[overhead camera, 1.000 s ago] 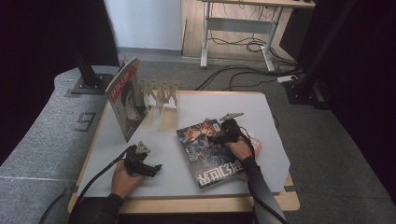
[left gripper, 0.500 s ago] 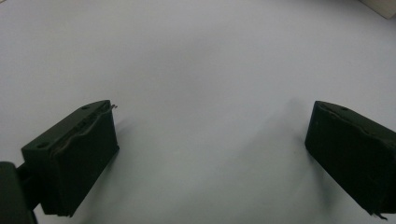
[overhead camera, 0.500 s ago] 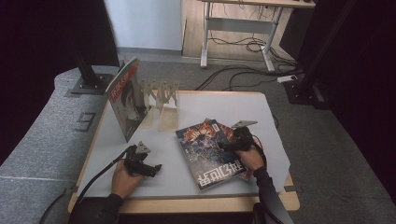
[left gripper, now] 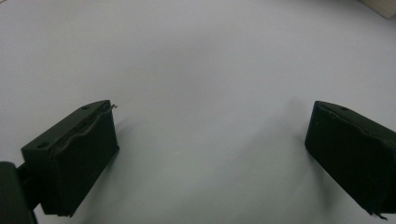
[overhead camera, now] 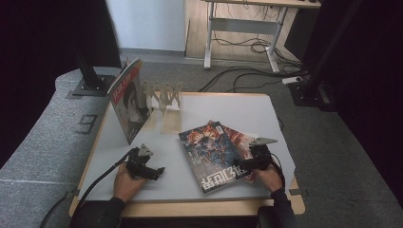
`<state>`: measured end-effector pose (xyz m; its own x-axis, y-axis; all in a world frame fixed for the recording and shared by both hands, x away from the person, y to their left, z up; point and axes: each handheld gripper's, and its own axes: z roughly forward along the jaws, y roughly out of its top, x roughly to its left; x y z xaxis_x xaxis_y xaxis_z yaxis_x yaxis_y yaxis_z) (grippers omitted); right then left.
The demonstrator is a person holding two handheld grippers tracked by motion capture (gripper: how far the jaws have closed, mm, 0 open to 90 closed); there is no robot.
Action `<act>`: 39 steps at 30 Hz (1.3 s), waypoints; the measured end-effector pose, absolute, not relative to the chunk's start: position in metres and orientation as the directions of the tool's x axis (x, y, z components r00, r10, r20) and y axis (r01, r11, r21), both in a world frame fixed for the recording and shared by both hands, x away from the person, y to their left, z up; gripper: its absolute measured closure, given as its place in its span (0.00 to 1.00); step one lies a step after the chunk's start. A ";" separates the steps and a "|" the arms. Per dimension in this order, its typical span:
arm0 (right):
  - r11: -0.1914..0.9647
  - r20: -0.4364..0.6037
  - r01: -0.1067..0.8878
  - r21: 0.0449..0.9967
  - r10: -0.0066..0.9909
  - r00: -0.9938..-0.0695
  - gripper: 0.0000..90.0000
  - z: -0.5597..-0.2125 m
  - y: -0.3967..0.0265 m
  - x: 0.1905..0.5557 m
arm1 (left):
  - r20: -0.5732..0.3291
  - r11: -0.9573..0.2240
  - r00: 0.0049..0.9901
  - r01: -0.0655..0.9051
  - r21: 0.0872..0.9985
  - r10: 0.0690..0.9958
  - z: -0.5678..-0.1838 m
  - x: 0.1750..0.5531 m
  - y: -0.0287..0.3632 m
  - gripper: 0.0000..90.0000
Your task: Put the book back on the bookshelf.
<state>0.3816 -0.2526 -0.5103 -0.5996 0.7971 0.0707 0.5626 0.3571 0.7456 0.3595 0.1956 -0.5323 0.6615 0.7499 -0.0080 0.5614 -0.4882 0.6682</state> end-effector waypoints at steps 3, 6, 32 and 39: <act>0.347 0.079 0.566 0.748 0.800 -0.595 0.07 -0.511 -0.259 0.372 | -0.008 -0.488 0.662 0.561 0.668 0.750 -0.532 0.359 0.196 0.02; 0.335 0.089 0.568 0.752 0.802 -0.591 0.07 -0.513 -0.265 0.363 | -0.008 -0.488 0.662 0.561 0.668 0.750 -0.532 0.360 0.196 0.02; 0.358 0.047 0.559 0.748 0.812 -0.582 0.00 -0.517 -0.279 0.328 | -0.008 -0.488 0.662 0.561 0.668 0.750 -0.532 0.359 0.196 0.02; 0.350 0.033 0.562 0.749 0.829 -0.559 0.01 -0.514 -0.285 0.333 | -0.008 -0.488 0.661 0.561 0.668 0.750 -0.532 0.359 0.195 0.02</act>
